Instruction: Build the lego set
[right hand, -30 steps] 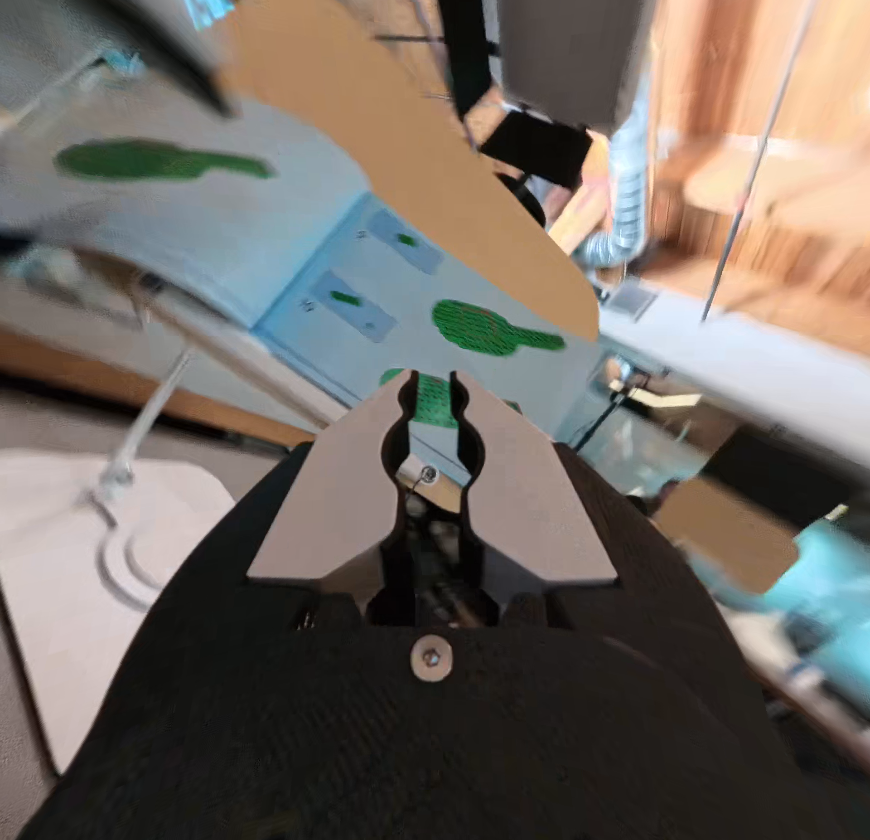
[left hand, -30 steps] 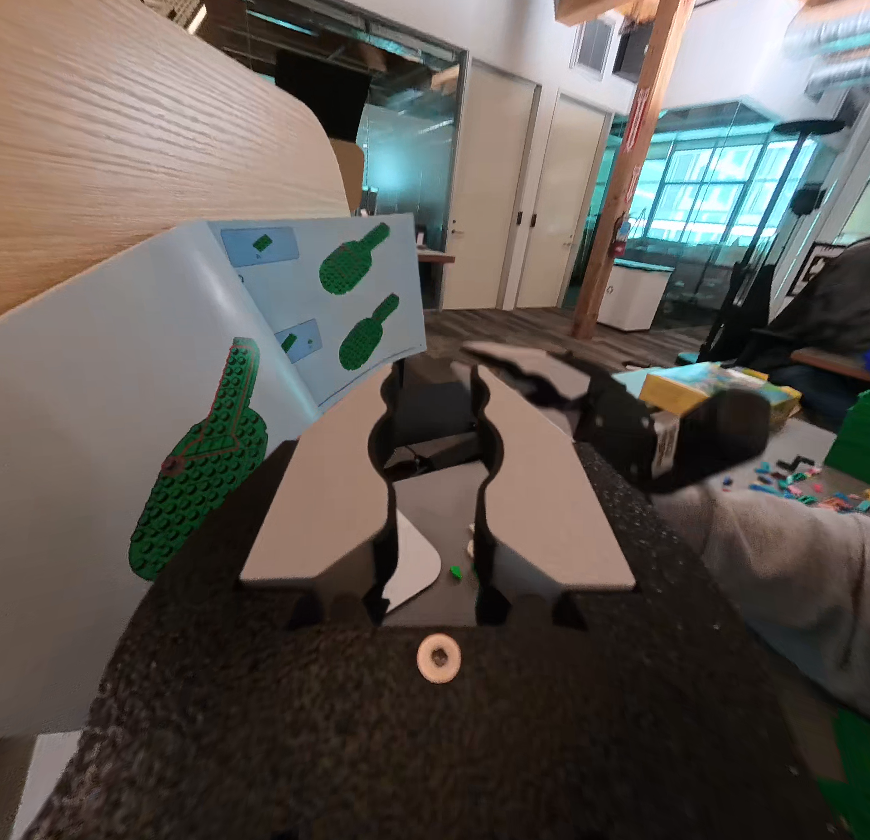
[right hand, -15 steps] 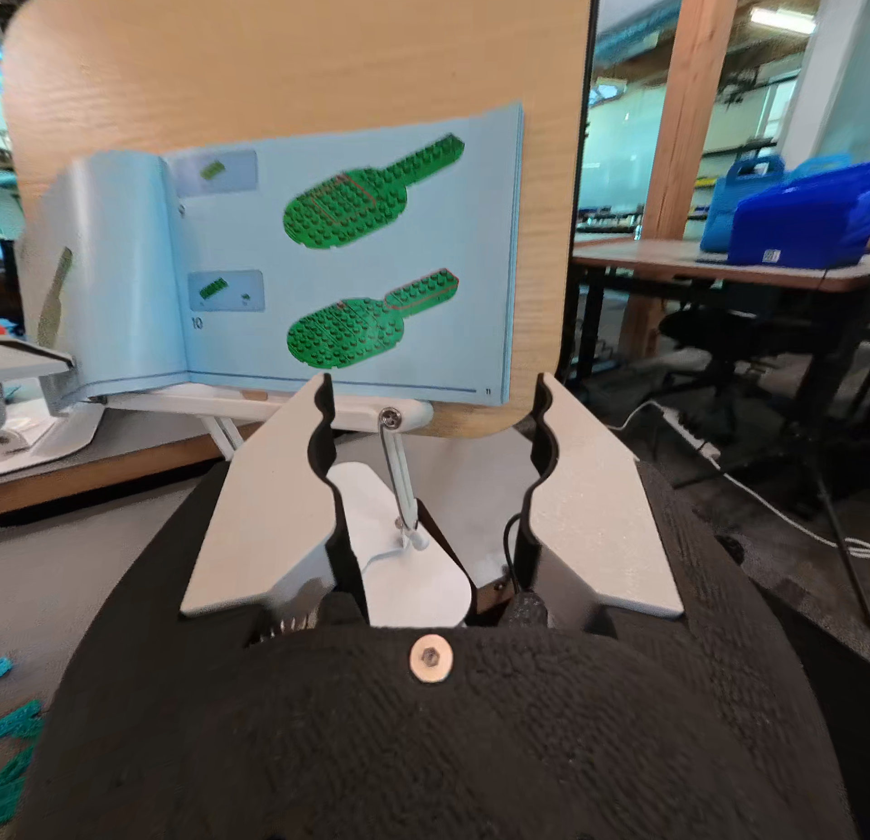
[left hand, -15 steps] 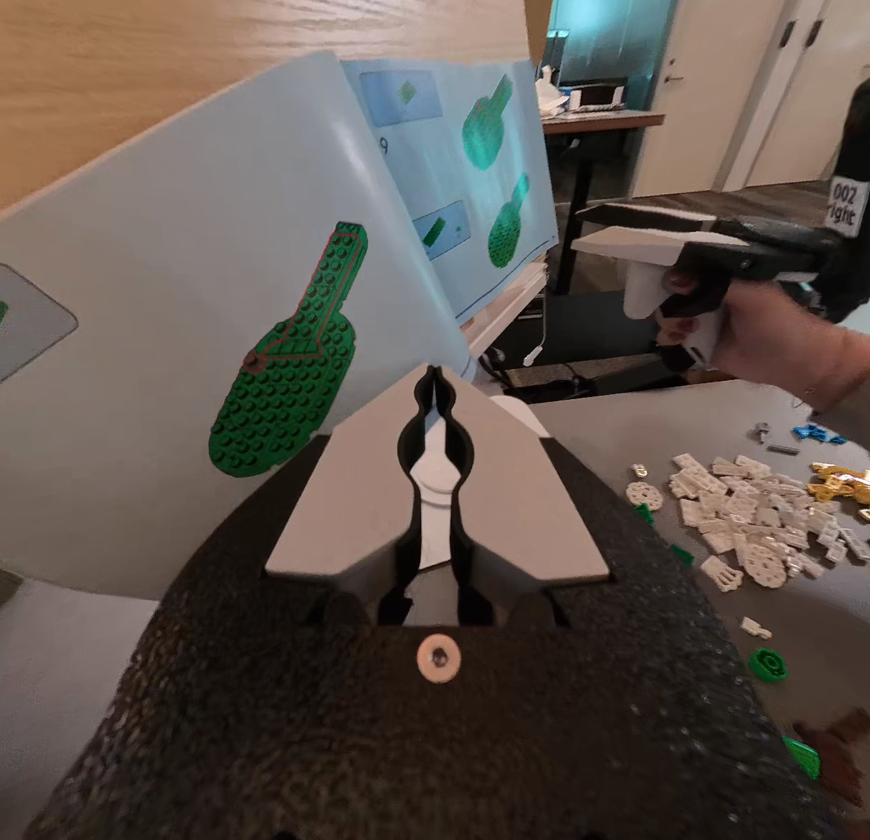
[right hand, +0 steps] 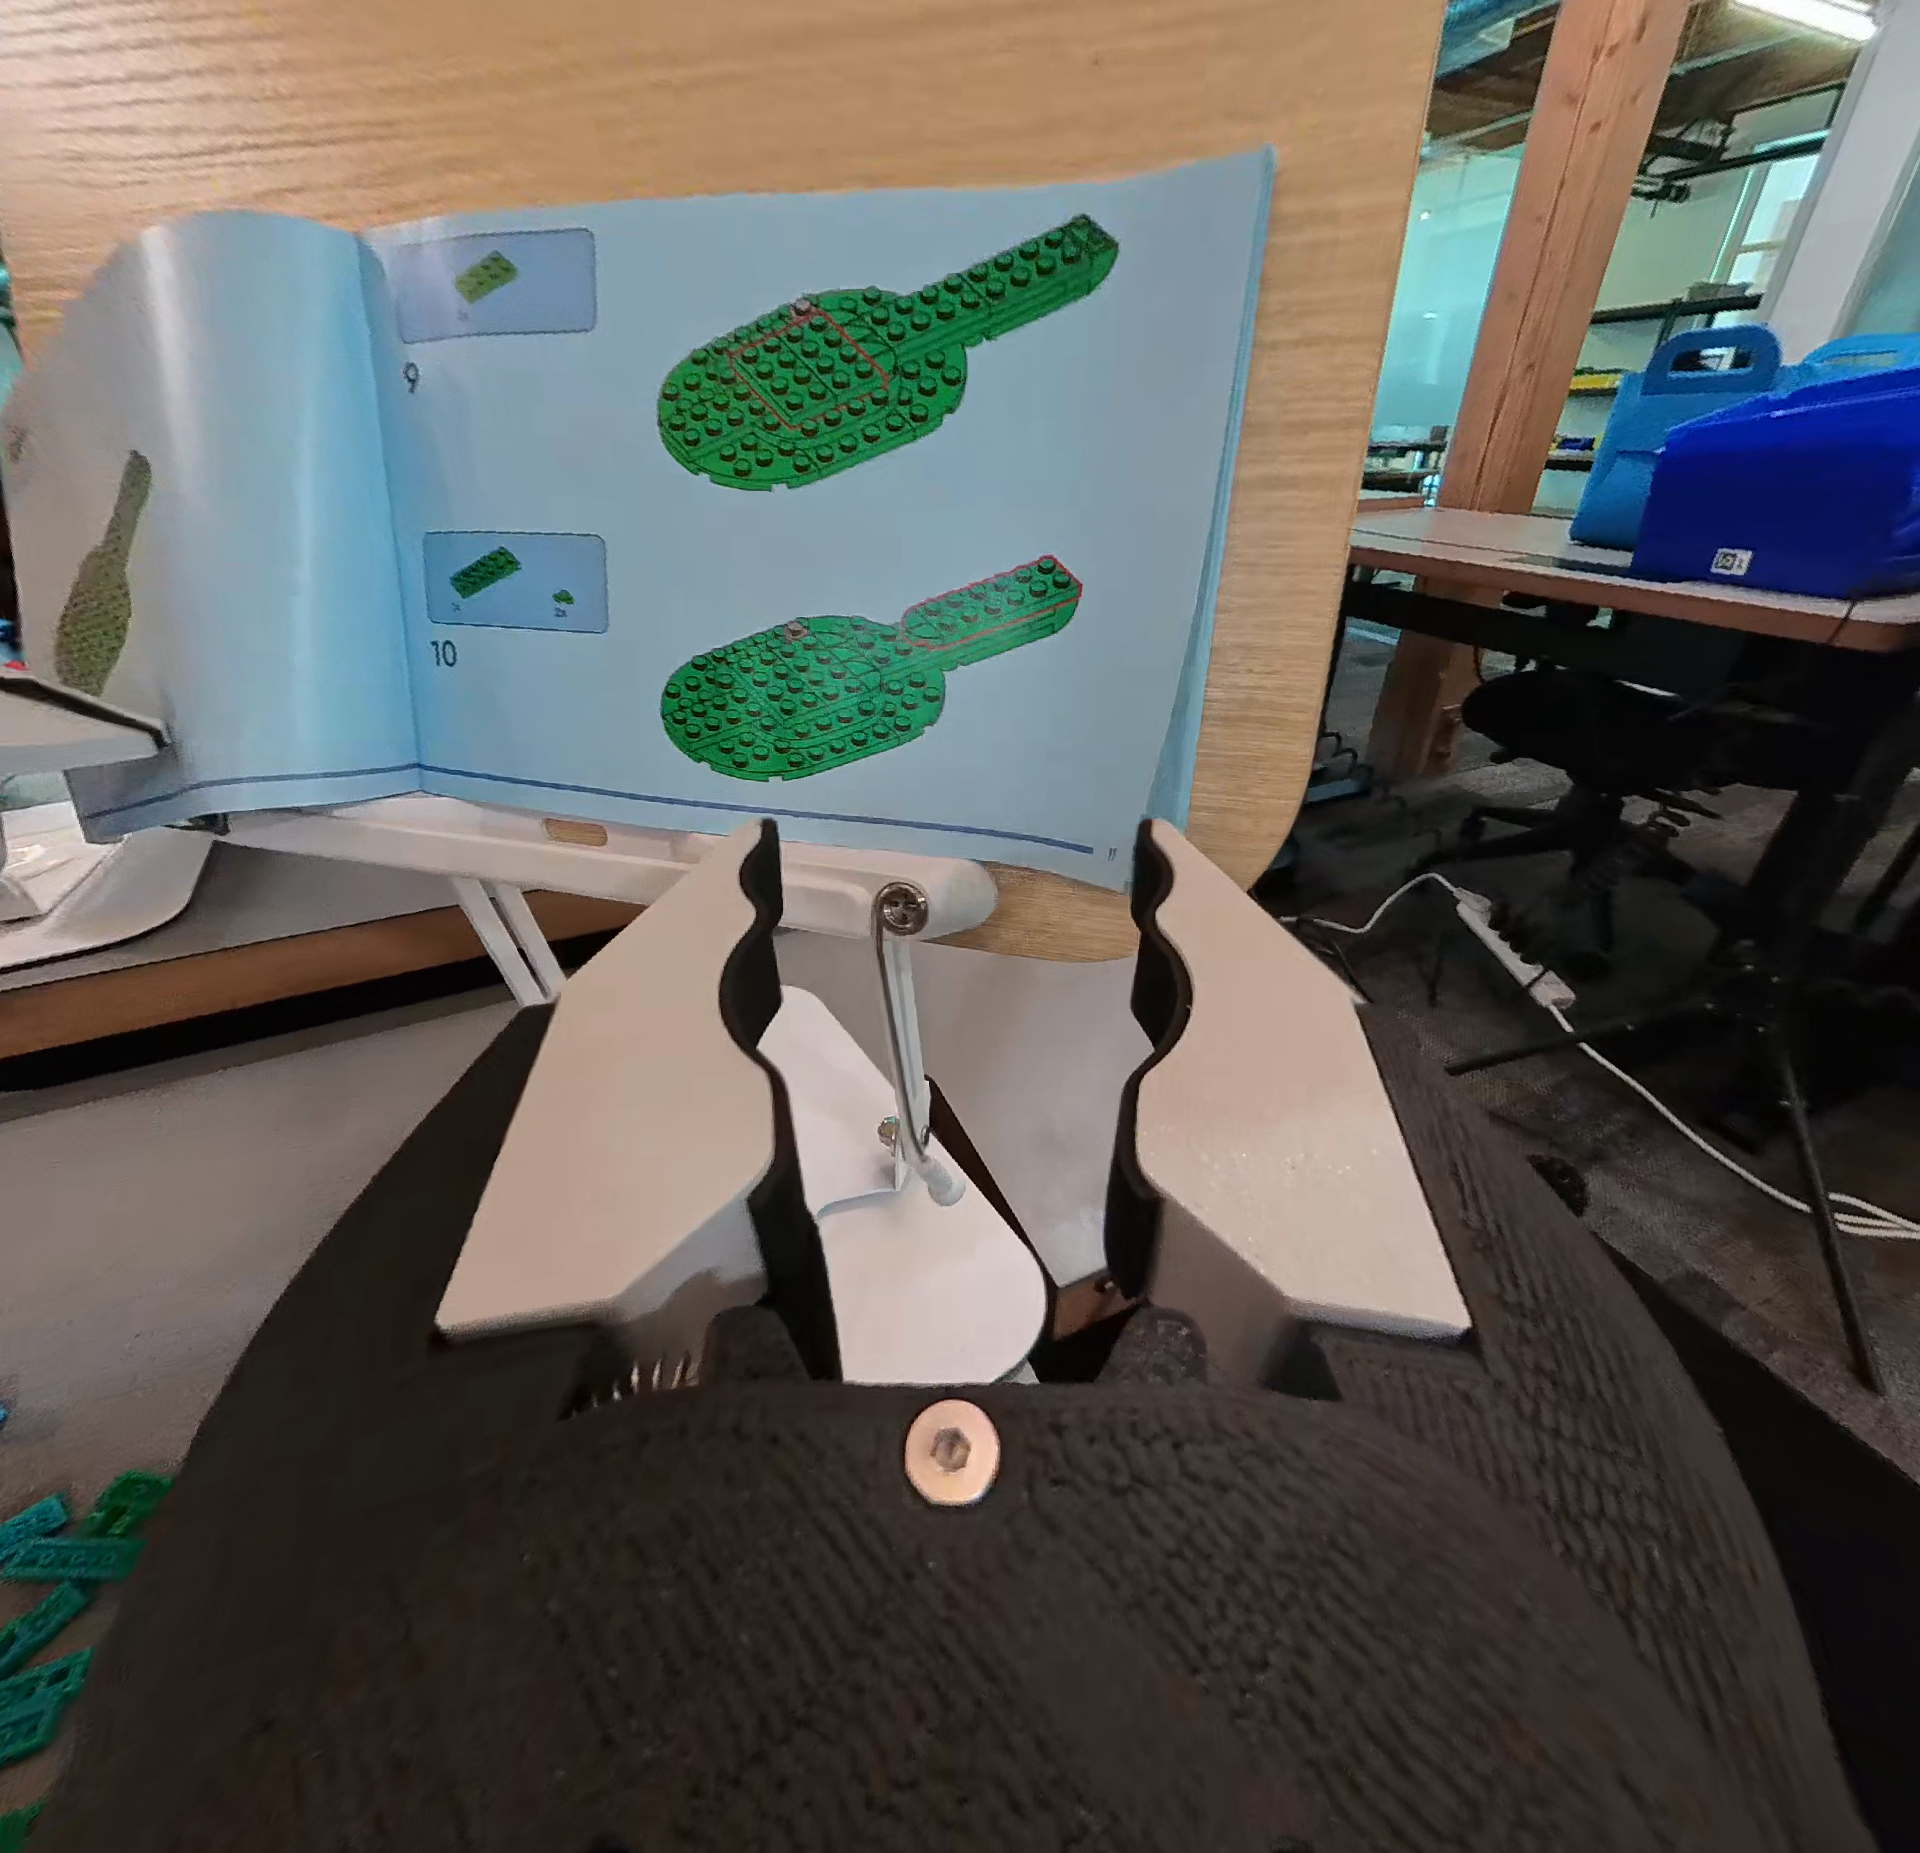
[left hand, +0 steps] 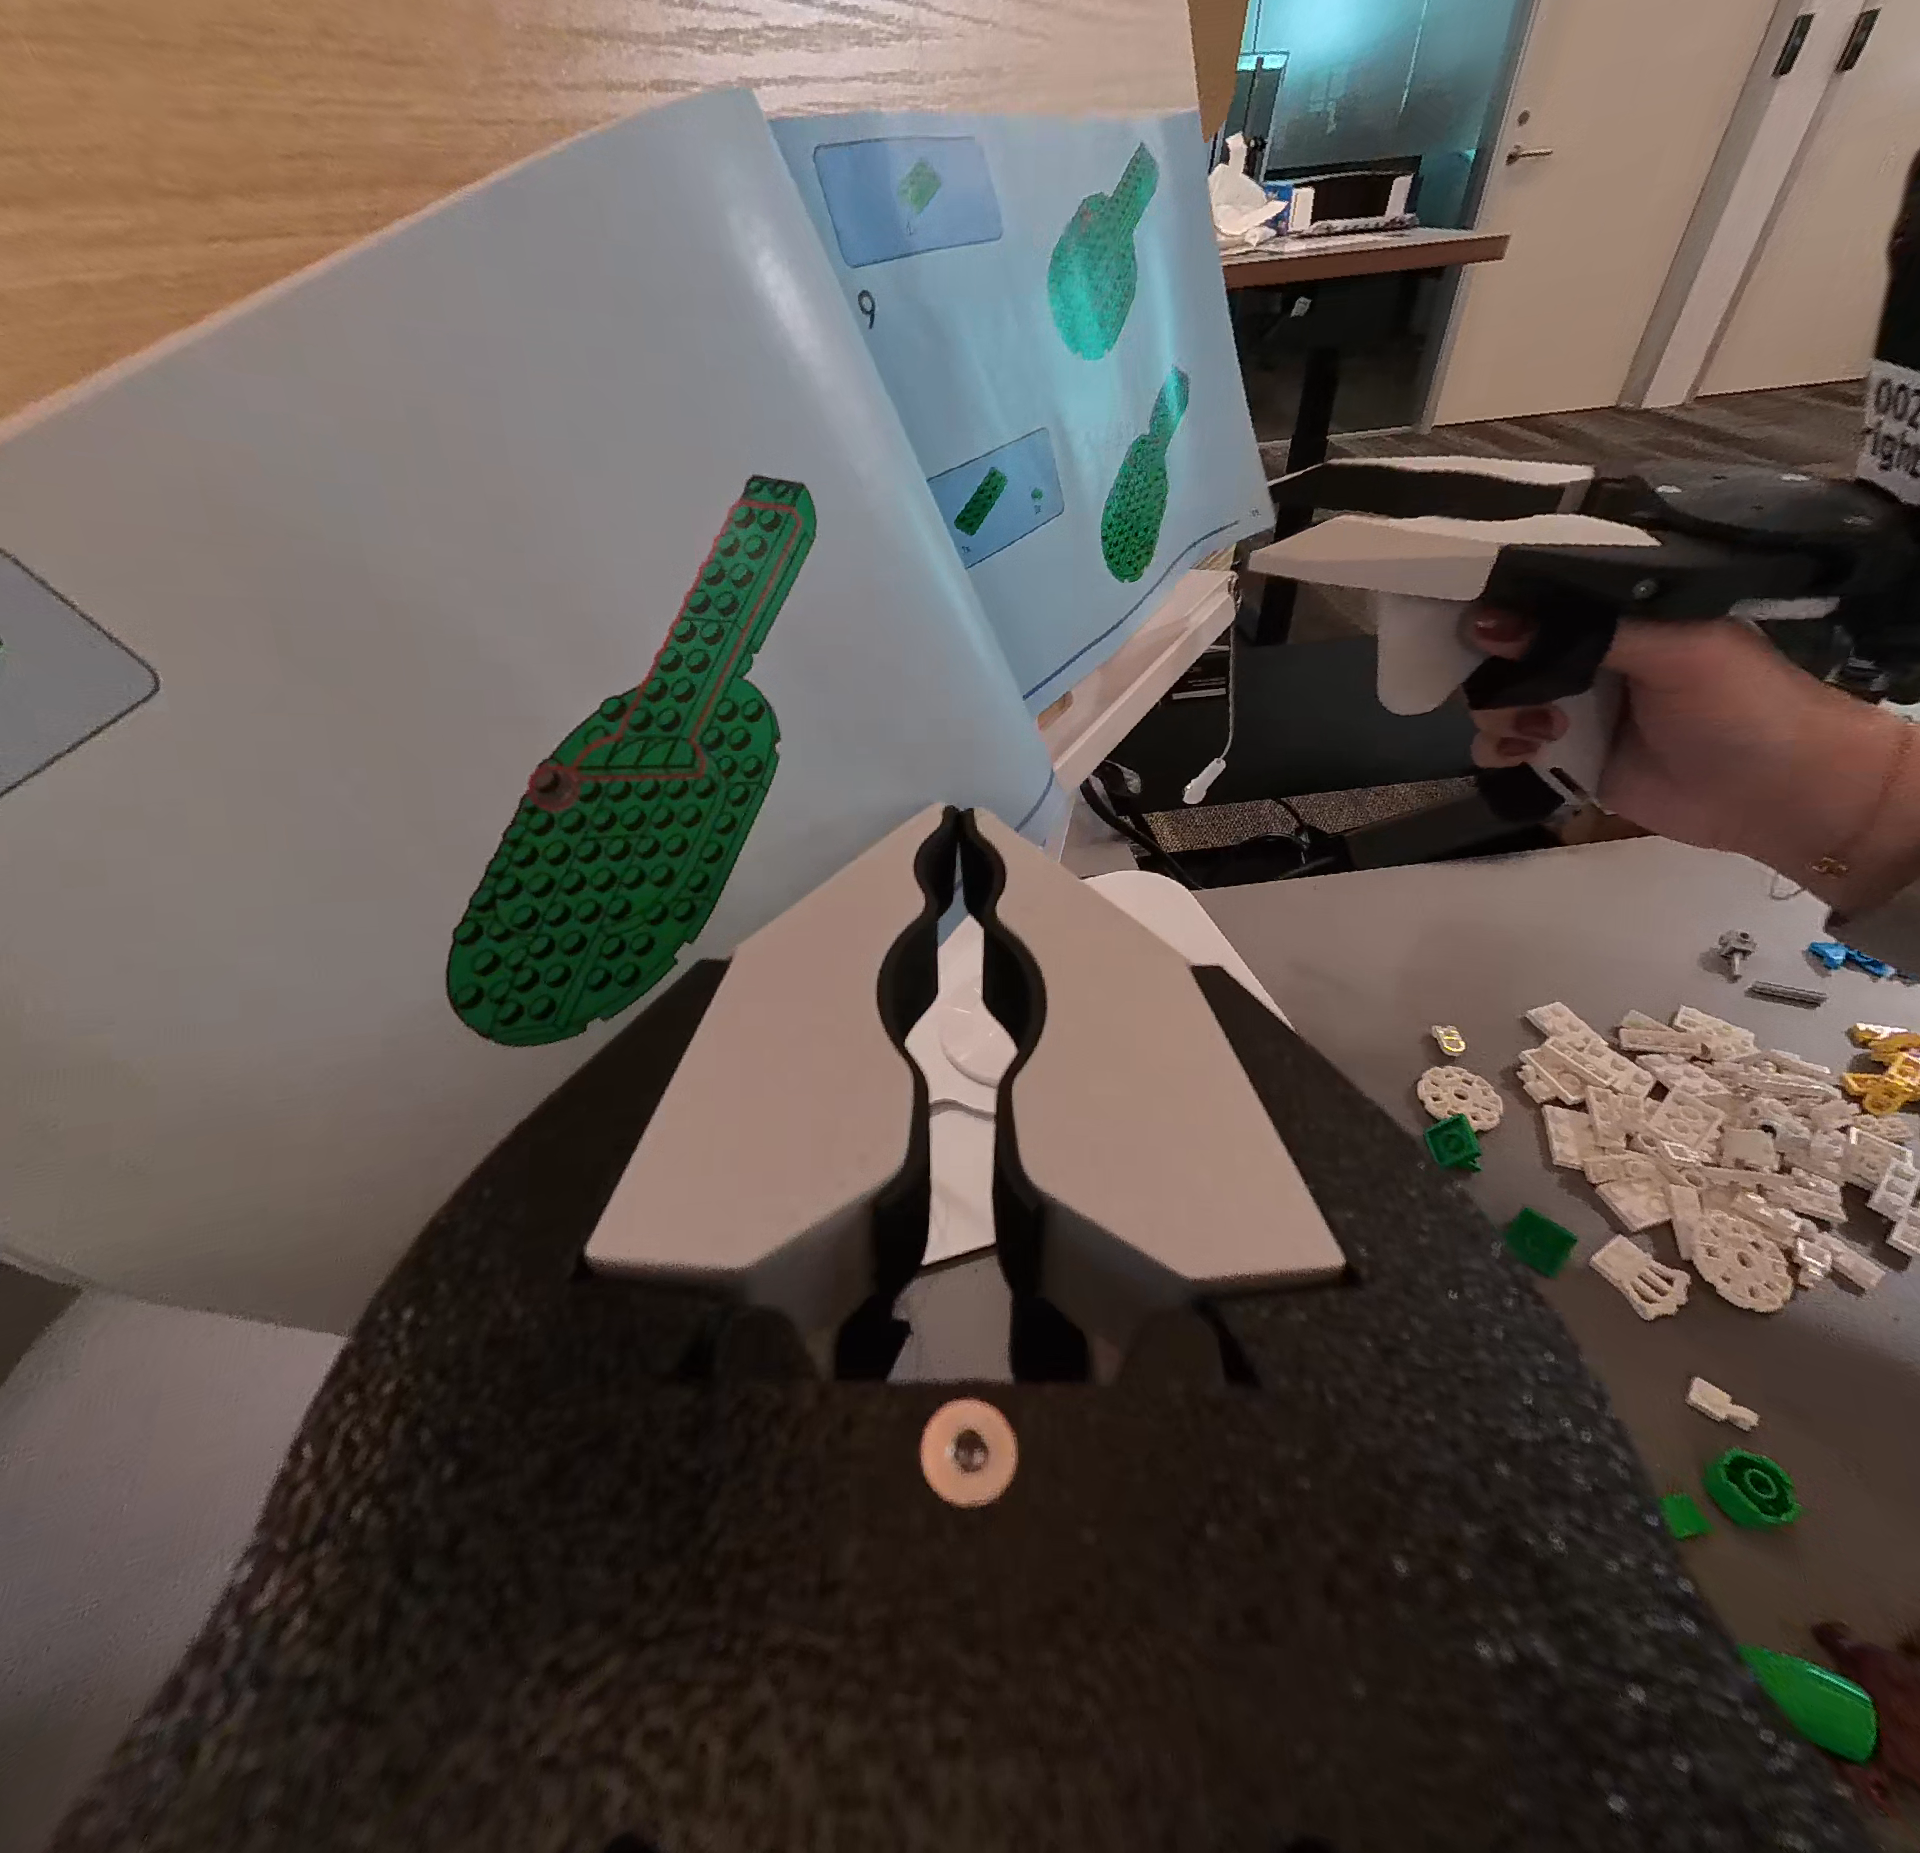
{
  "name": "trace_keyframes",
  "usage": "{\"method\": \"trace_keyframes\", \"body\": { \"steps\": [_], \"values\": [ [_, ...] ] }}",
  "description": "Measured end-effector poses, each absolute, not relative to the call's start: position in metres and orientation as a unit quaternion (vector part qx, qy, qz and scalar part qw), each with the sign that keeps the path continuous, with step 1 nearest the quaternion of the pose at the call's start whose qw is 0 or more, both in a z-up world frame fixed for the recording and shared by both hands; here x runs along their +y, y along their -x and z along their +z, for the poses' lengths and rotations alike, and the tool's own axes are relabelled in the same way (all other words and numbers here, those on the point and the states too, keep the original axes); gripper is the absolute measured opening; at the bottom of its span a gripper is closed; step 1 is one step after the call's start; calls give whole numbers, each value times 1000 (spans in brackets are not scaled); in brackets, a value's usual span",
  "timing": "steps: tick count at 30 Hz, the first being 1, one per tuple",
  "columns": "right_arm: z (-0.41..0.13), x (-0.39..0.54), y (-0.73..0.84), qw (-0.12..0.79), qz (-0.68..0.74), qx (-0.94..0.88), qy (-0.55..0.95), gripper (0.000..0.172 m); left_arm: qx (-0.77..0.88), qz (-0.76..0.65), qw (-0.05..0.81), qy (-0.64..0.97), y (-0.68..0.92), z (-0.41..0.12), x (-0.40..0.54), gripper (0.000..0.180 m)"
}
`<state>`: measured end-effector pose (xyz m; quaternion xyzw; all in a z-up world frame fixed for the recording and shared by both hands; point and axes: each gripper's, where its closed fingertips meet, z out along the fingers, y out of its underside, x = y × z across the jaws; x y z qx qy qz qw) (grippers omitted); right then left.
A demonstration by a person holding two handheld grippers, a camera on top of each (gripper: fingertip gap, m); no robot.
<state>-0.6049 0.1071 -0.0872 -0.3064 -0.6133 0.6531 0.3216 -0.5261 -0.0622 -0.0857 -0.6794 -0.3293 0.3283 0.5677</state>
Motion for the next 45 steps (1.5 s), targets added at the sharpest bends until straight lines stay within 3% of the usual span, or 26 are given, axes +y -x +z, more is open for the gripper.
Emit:
{"method": "trace_keyframes", "body": {
  "steps": [3, 9, 14, 18, 22, 31, 33, 35, 39, 45],
  "values": [
    [-85, 108, 599, 345, 646, -612, 299, 54, -327, 327, 570, 679, 525, -85, -61, 0],
    [-85, 117, 599, 442, 589, -605, 303, 1, -321, 322, 575, 680, 523, -83, -58, 0],
    [-69, 90, 569, 557, 533, -604, 201, 0, -289, 295, 608, 678, 513, -73, -50, 1],
    [-64, 49, 534, 627, 479, -609, 82, 0, -241, 227, 672, 663, 491, -53, -36, 23],
    [-65, 12, 502, 656, 443, -610, -20, 0, -219, 158, 727, 631, 476, -36, -31, 37],
    [-87, -41, 462, 676, 354, -619, -190, 0, -159, 100, 733, 654, 458, -40, -17, 52],
    [-90, -47, 459, 673, 347, -620, -204, 0, -153, 125, 722, 663, 459, -43, -19, 36],
    [-93, -51, 455, 670, 345, -620, -217, 0, -164, 157, 714, 663, 466, -43, -25, 3],
    [-98, -55, 442, 654, 384, -609, -231, 15, -185, 168, 705, 664, 473, -45, -38, 0],
    [-99, -44, 463, 646, 396, -628, -177, 9, -231, 201, 682, 664, 489, -49, -77, 0]
  ]
}}
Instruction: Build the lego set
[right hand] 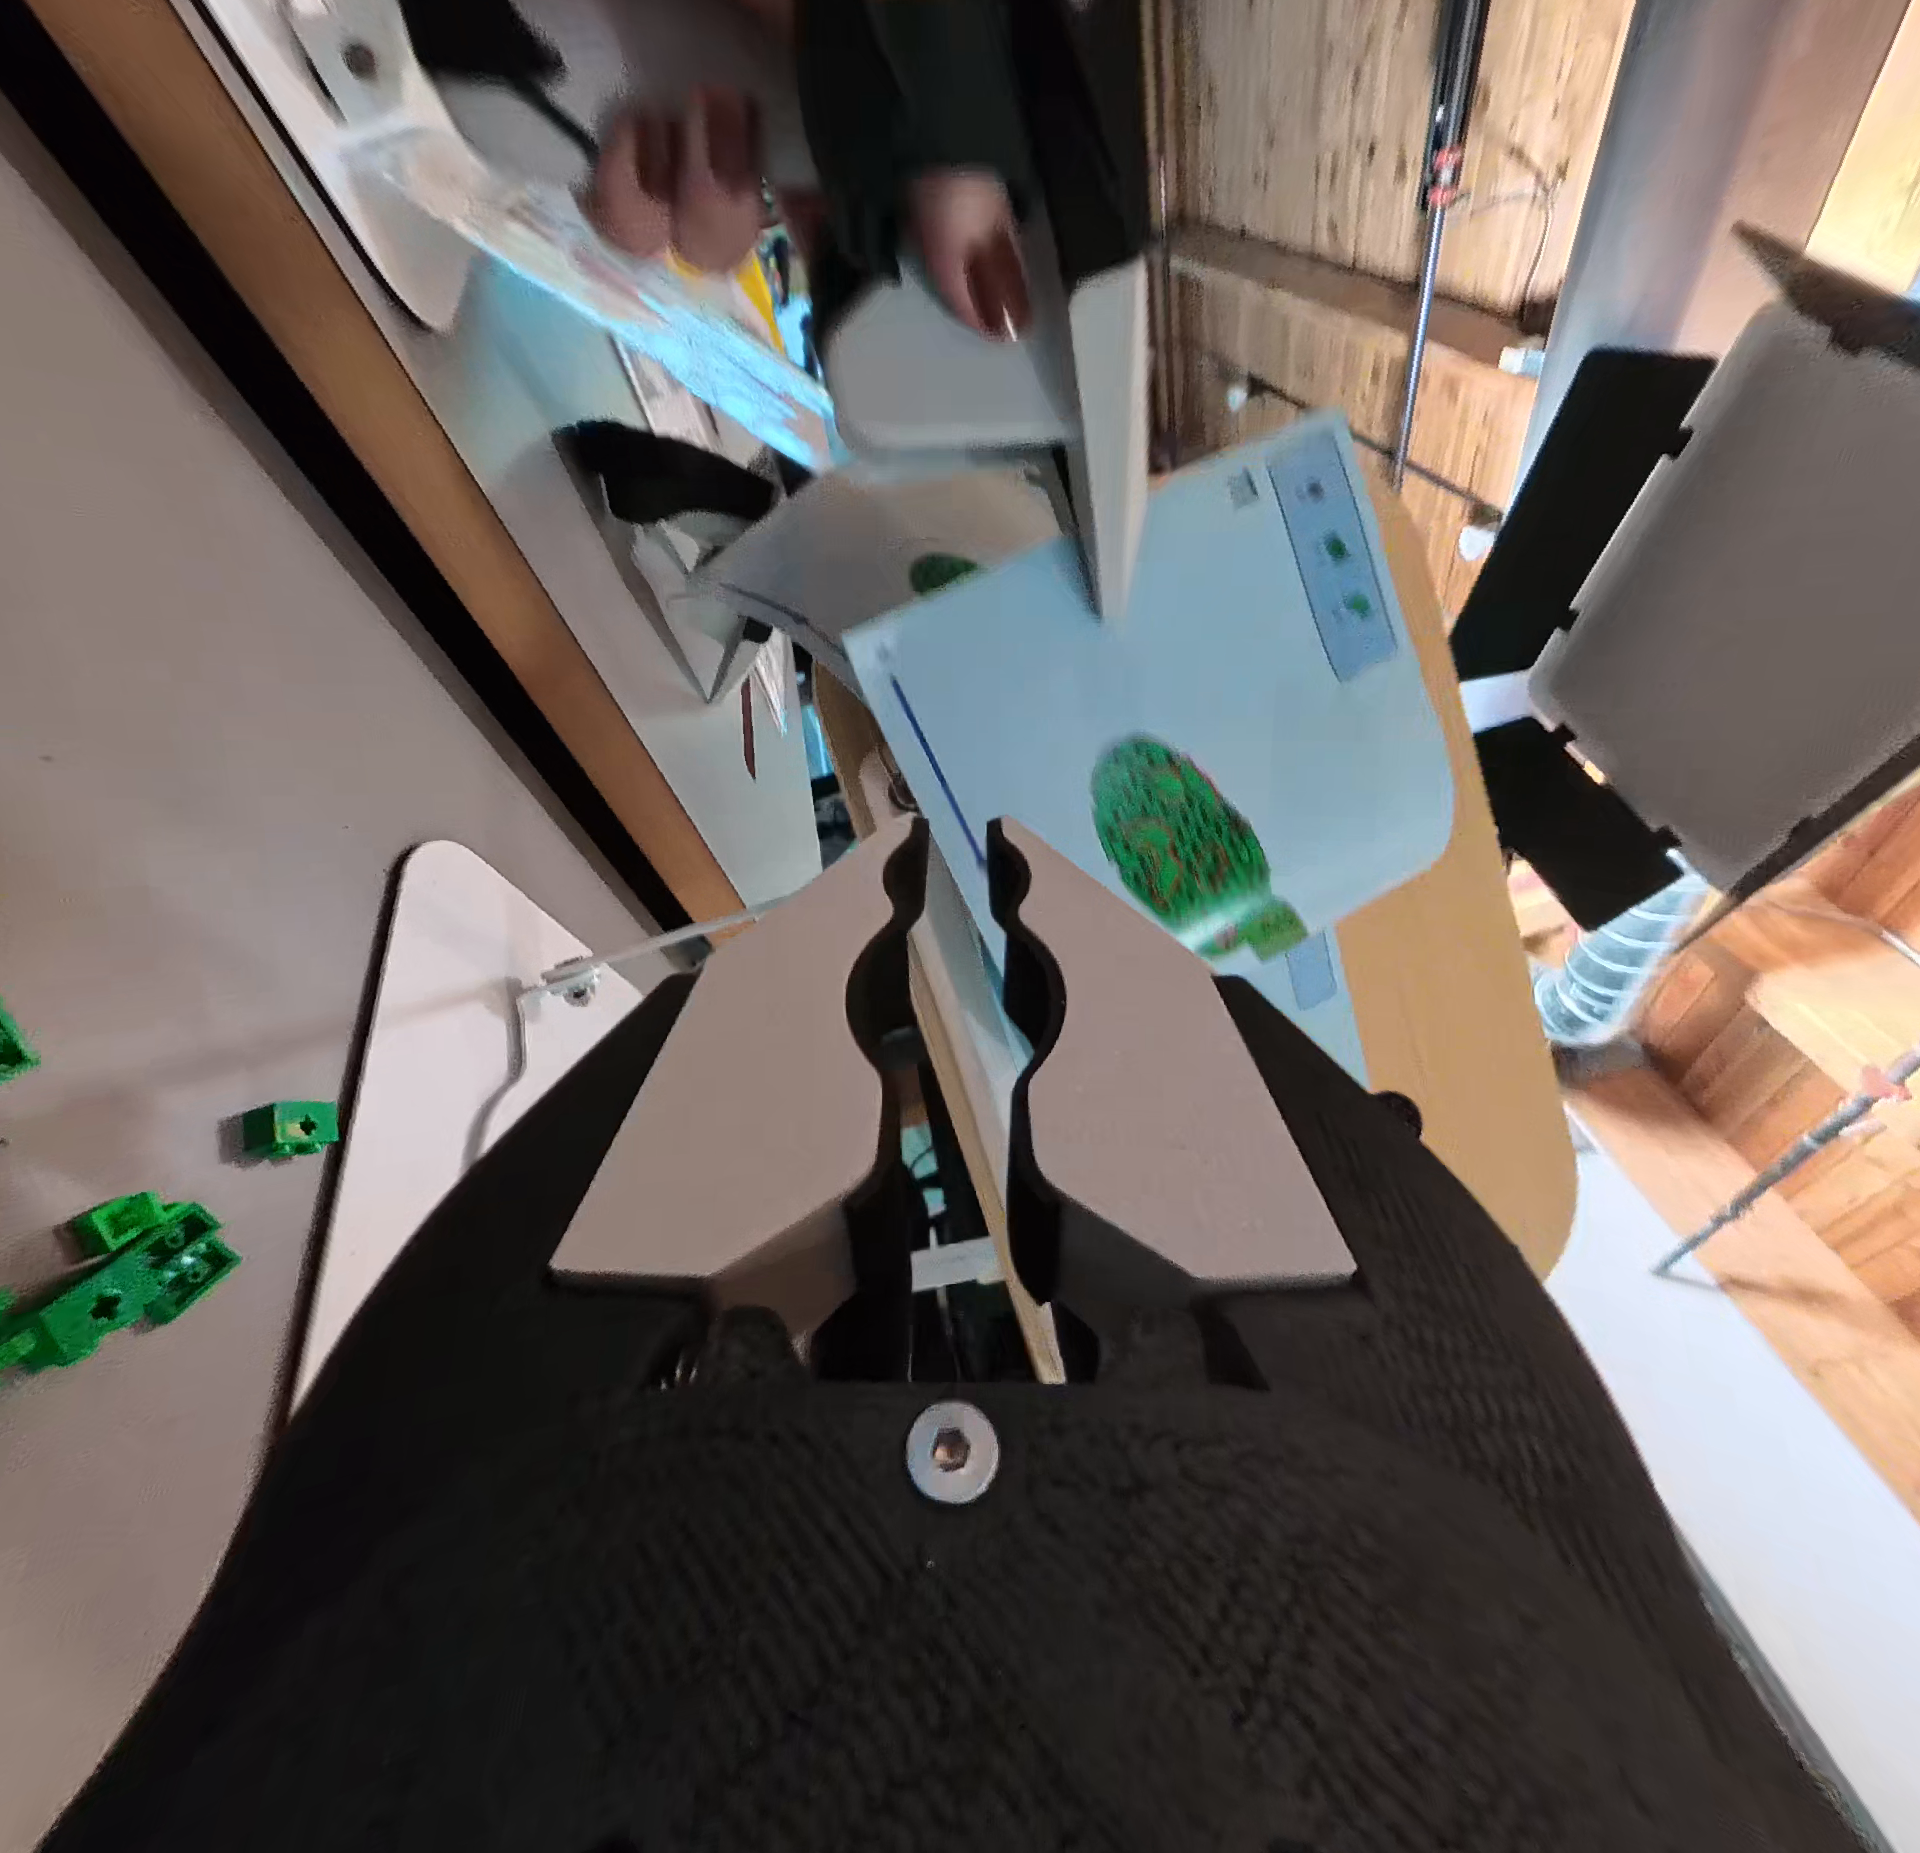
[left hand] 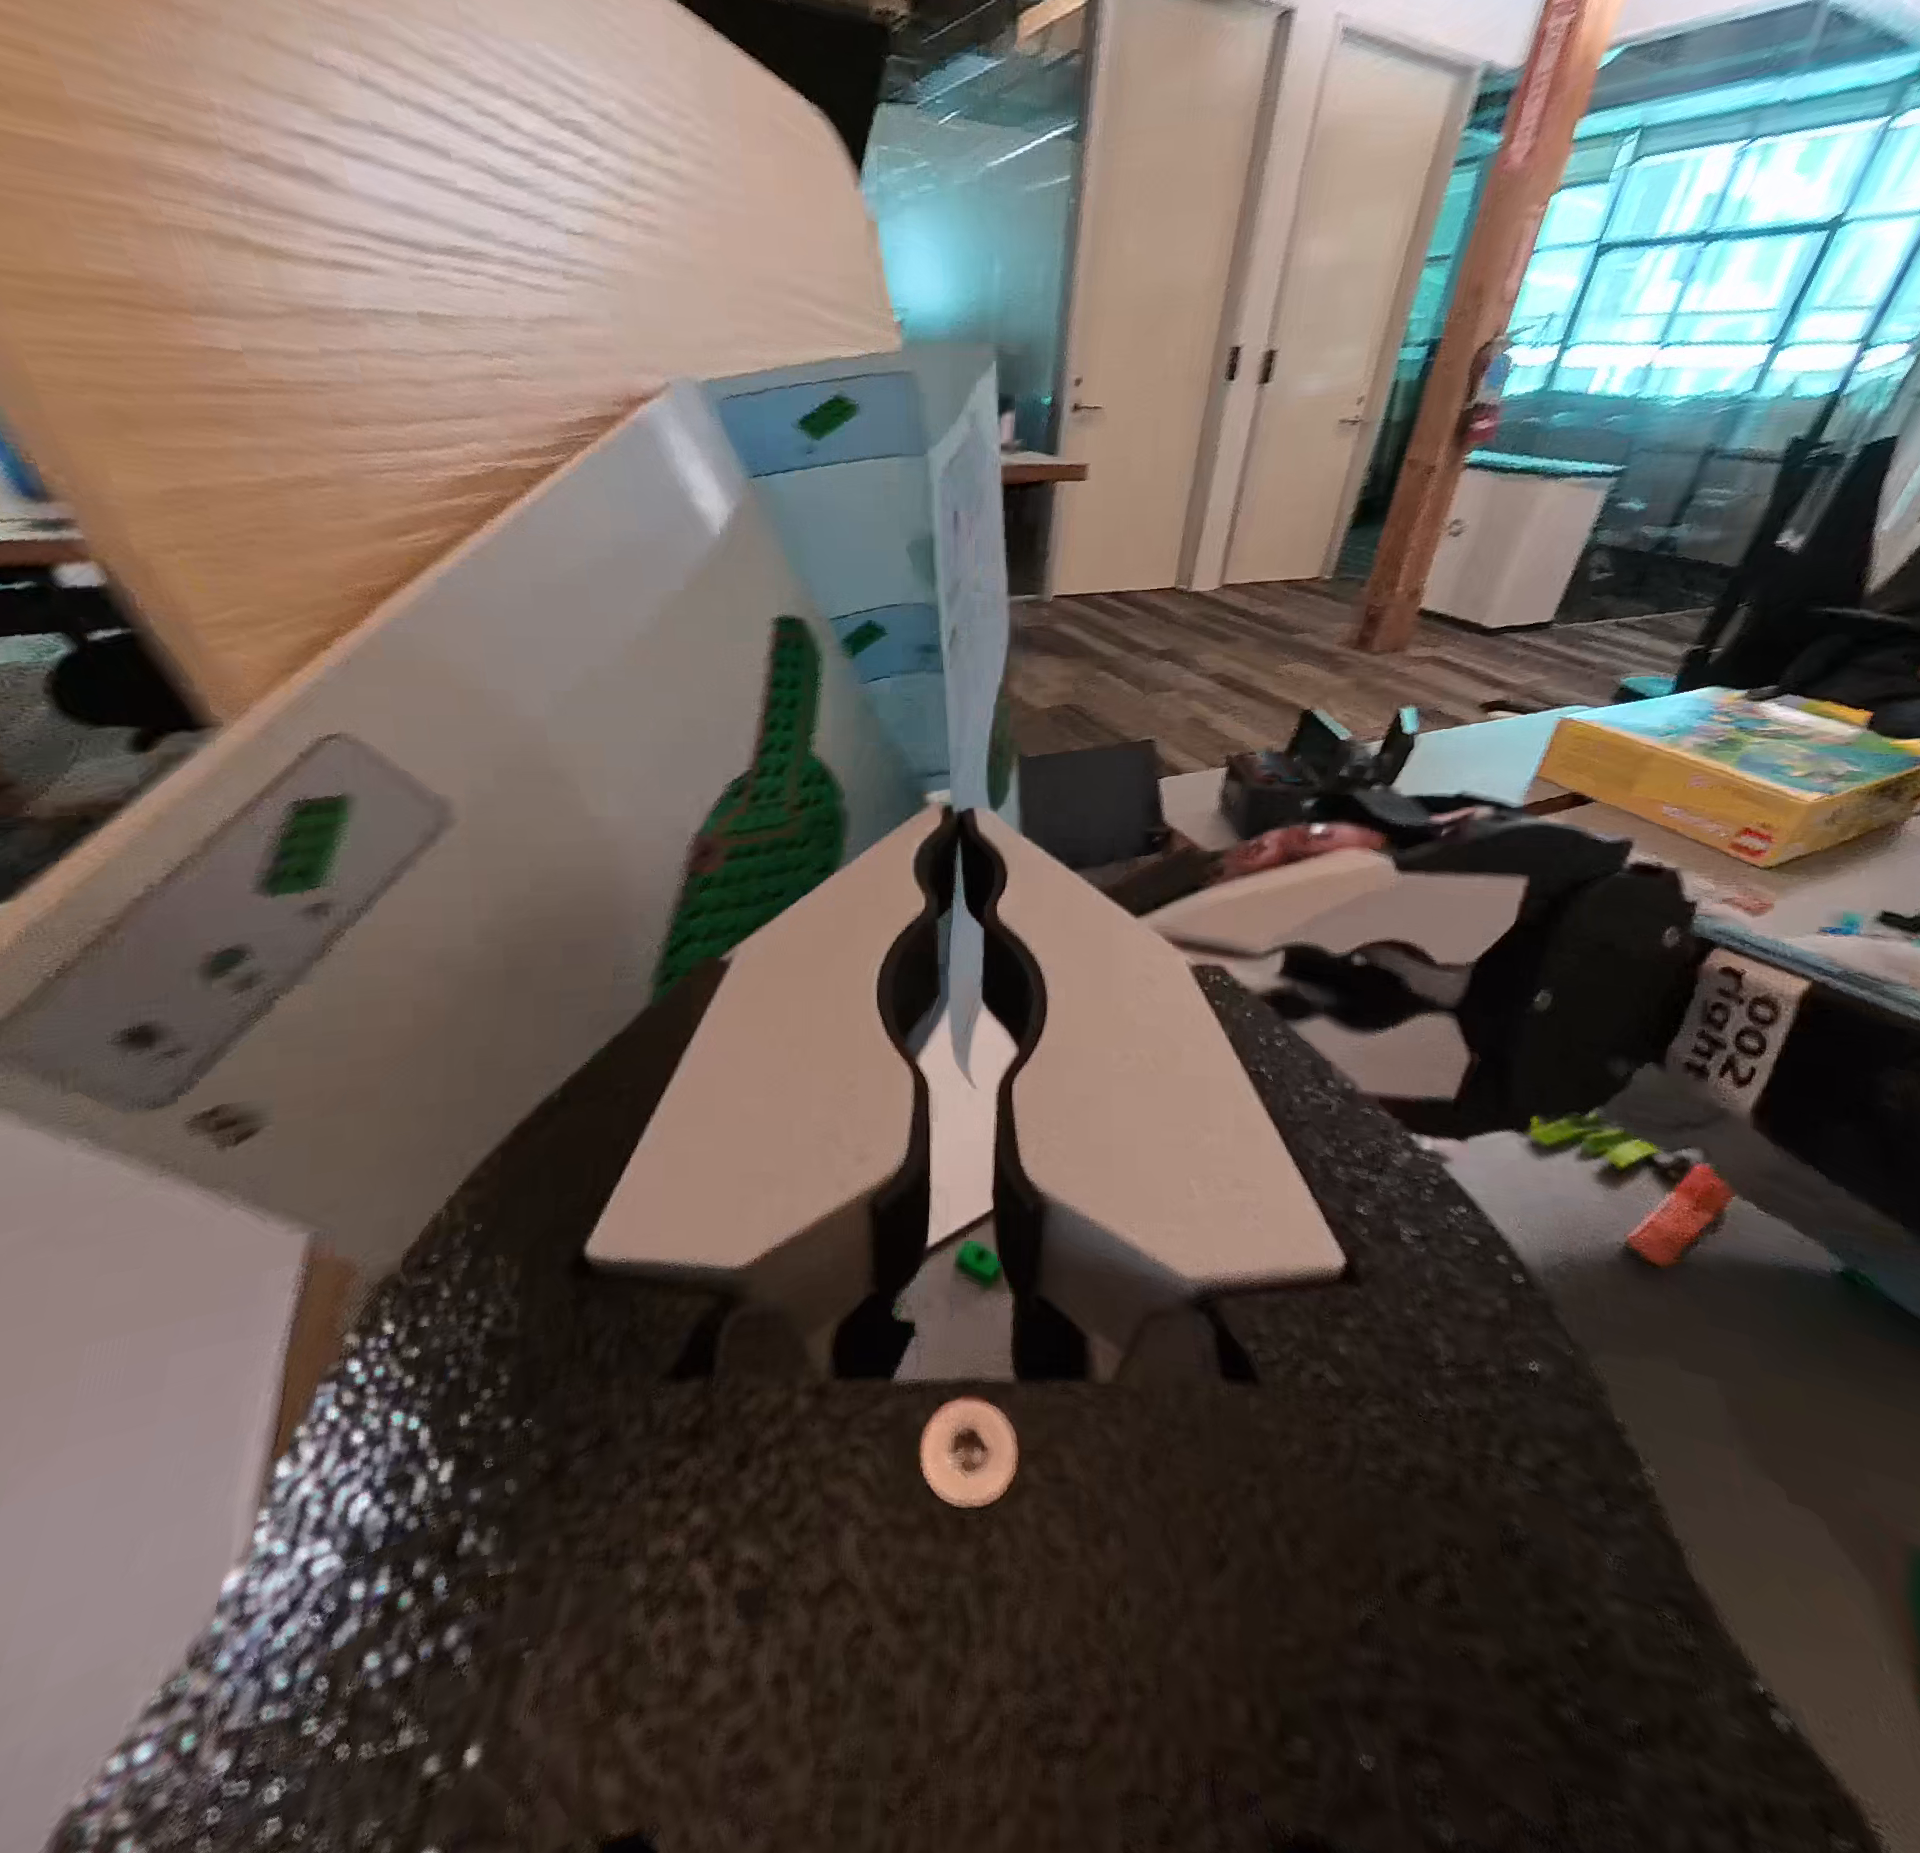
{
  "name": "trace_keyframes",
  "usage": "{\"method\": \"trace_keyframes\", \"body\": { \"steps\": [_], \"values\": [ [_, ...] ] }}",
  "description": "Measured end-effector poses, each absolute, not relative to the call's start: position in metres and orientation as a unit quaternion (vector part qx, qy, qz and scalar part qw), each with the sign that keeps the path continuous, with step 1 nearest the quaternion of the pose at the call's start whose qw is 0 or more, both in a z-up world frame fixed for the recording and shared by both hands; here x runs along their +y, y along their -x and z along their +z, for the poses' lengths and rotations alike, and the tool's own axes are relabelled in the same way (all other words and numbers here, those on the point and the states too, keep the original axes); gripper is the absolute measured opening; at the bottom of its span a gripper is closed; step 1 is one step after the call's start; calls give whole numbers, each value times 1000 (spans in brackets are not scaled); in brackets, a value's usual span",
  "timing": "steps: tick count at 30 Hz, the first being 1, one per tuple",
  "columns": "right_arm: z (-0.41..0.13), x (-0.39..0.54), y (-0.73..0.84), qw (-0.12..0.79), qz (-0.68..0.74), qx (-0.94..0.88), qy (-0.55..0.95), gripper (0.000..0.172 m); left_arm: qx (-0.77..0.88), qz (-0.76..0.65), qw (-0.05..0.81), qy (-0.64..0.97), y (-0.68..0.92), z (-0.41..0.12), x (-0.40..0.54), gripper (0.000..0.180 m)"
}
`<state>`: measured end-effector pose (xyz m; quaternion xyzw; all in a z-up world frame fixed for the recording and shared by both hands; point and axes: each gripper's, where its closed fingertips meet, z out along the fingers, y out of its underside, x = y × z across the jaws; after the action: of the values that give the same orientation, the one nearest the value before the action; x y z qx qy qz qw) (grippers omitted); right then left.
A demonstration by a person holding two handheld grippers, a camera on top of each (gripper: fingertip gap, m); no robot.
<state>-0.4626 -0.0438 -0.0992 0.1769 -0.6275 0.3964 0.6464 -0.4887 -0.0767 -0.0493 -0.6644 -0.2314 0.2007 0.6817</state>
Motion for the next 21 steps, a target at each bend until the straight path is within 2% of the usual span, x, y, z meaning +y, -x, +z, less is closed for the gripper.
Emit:
{"method": "trace_keyframes", "body": {
  "steps": [4, 9, 12, 16, 19, 21],
  "values": [
    [-86, -47, 485, 665, 375, -632, -134, 3, -294, 255, 643, 659, 505, -56, -125, 0],
    [-69, -63, 515, 658, 368, -653, -66, 0, -325, 271, 661, 620, 507, -48, -159, 0],
    [-72, -72, 531, 642, 355, -678, -48, 0, -357, 290, 643, 613, 515, -52, -169, 23],
    [-71, -82, 541, 628, 352, -693, -38, 0, -383, 279, 648, 596, 521, -51, -171, 72],
    [-67, -89, 544, 617, 368, -694, -35, 0, -416, 280, 641, 581, 529, -57, -180, 95],
    [-66, -93, 547, 608, 380, -696, -31, 0, -435, 271, 645, 567, 535, -62, -186, 104]
  ]
}}
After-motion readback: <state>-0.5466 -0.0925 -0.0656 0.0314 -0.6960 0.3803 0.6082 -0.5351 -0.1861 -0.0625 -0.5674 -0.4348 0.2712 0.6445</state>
